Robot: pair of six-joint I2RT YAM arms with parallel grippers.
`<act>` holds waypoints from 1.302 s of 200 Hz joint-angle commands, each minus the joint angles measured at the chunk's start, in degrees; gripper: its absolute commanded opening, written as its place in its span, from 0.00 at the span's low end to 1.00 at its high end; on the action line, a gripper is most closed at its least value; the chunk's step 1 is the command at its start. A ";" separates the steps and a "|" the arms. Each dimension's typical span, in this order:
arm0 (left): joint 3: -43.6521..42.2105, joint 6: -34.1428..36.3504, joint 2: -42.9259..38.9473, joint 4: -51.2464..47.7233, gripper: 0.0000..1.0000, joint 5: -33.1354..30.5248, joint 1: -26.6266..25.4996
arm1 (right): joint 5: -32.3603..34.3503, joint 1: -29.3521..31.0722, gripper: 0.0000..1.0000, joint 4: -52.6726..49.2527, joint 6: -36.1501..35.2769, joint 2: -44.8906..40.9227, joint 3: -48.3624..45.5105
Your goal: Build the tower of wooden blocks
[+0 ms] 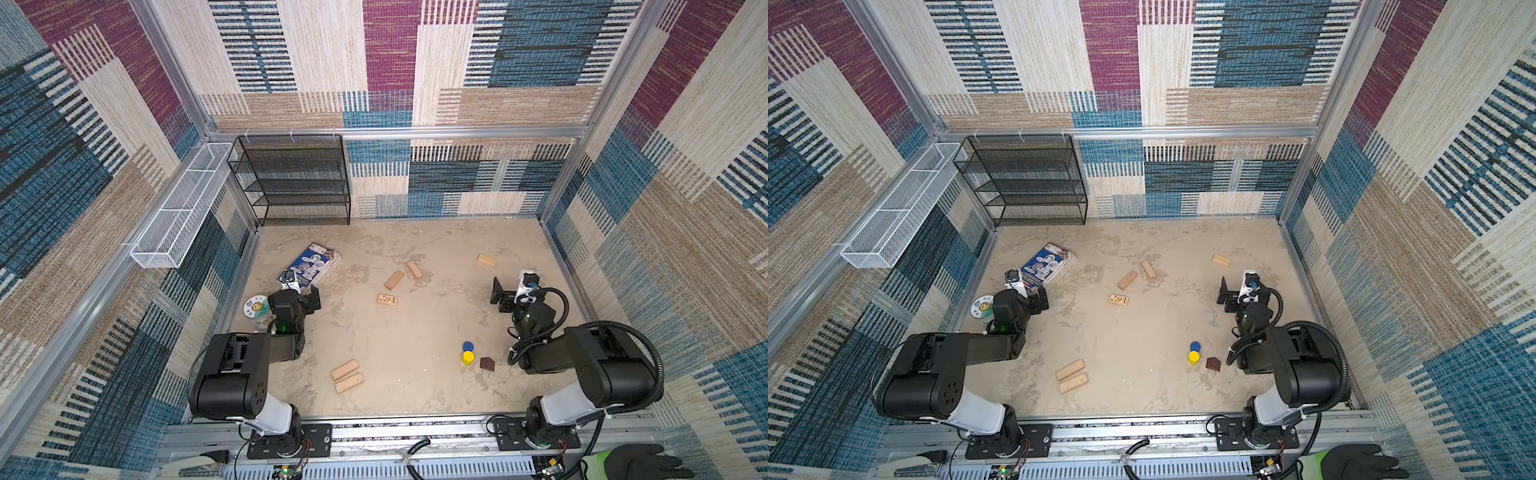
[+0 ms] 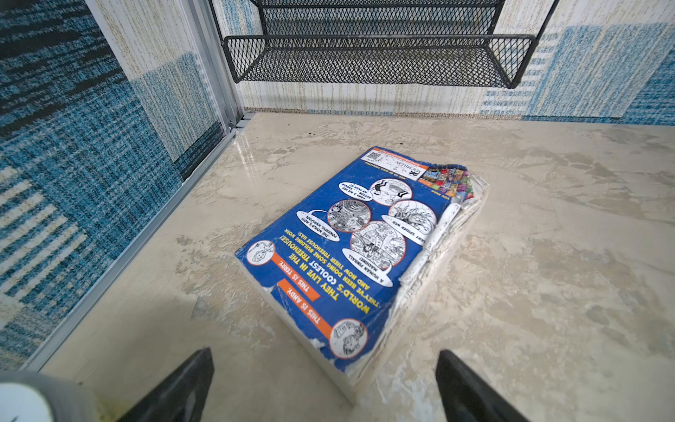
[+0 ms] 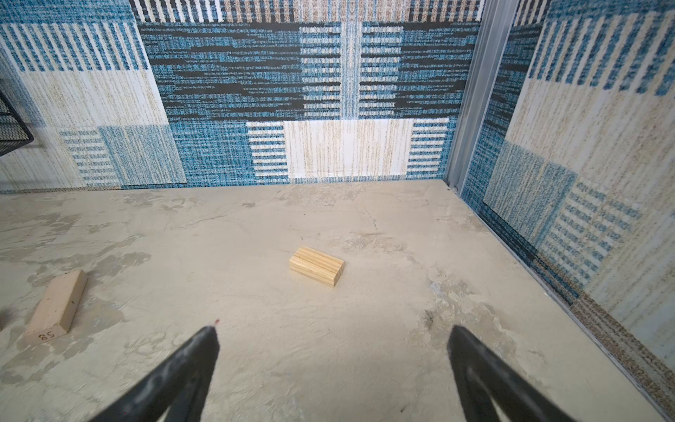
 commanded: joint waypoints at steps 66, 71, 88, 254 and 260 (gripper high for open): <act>0.33 -0.63 0.09 0.85 1.00 -0.44 0.07 | -0.43 -0.04 1.00 1.62 0.65 -0.11 0.27; 0.24 -0.63 0.04 0.81 1.00 -0.44 0.09 | -0.40 -0.04 1.00 1.67 0.65 -0.09 0.12; 0.08 -0.63 -0.06 1.09 0.98 -0.42 0.10 | 0.05 -0.08 0.99 1.92 0.62 -0.26 0.06; 27.47 8.51 -26.72 -52.01 0.85 24.61 -11.17 | -7.99 -0.05 0.97 -77.72 17.33 -8.96 45.57; 26.31 10.38 -26.73 -52.06 0.85 24.60 -12.78 | -7.90 -0.09 0.97 -79.45 17.12 -7.37 47.27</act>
